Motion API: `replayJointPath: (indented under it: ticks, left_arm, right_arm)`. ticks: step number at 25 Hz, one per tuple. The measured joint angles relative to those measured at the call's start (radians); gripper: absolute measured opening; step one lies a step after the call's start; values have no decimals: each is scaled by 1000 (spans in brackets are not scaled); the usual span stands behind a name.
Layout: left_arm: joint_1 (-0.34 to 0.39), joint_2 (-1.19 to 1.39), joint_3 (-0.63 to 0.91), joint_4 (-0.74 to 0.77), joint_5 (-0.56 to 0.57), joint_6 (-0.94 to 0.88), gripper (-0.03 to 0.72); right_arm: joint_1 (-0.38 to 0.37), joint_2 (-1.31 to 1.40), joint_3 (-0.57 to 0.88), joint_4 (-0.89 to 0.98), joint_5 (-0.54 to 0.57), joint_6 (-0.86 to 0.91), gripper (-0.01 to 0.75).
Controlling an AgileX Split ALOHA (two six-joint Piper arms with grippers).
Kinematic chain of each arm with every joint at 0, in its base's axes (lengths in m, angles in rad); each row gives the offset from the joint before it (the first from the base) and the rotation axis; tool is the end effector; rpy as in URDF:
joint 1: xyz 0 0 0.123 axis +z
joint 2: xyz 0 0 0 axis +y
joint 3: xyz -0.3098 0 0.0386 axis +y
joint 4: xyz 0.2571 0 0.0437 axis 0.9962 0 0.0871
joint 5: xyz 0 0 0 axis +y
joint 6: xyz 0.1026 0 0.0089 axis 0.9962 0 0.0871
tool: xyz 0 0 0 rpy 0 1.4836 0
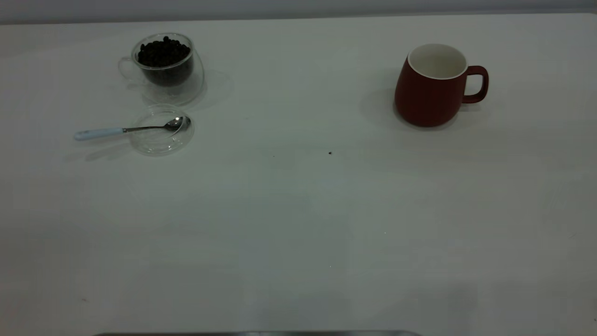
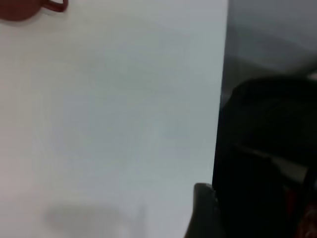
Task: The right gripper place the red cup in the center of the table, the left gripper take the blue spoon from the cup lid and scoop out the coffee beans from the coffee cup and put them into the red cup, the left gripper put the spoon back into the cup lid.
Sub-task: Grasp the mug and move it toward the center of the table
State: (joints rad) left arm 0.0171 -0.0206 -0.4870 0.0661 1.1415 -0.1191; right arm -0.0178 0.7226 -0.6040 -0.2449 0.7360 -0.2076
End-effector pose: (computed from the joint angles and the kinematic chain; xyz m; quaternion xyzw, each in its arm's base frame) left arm -0.0194 0.0059 0.2649 -0.0620 0.8691 0.0079 0.4907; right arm 0.1274 -0.0190 0.3003 -0.1376 0.9045 -0.1538 0.3731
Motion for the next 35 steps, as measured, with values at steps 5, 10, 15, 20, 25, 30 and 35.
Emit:
replayJointPath:
  ticks: [5,10,15,20,25,30,35]
  left_arm:
    - [0,0,0,0,0,0,449]
    - [0,0,0,0,0,0,449]
    - [0,0,0,0,0,0,449]
    - [0,0,0,0,0,0,449]
    - [0,0,0,0,0,0,449]
    - [0,0,0,0,0,0,449]
    - [0,0,0,0,0,0,449]
  right_arm:
    - [0,292,-80,-15,-196,-145,595]
    - [0,570,-156,-15,-267,-290,592]
    - [47,867,-243,-27,-316,-368,592]
    - [129,1124,-375,-49,-334,-419,592]
    - [147,1332,-535,-76,-323,-422,592]
    - [147,1451,-644,-160,-307,-424,592]
    - [147,1515,-718,-222,-352,-424,591]
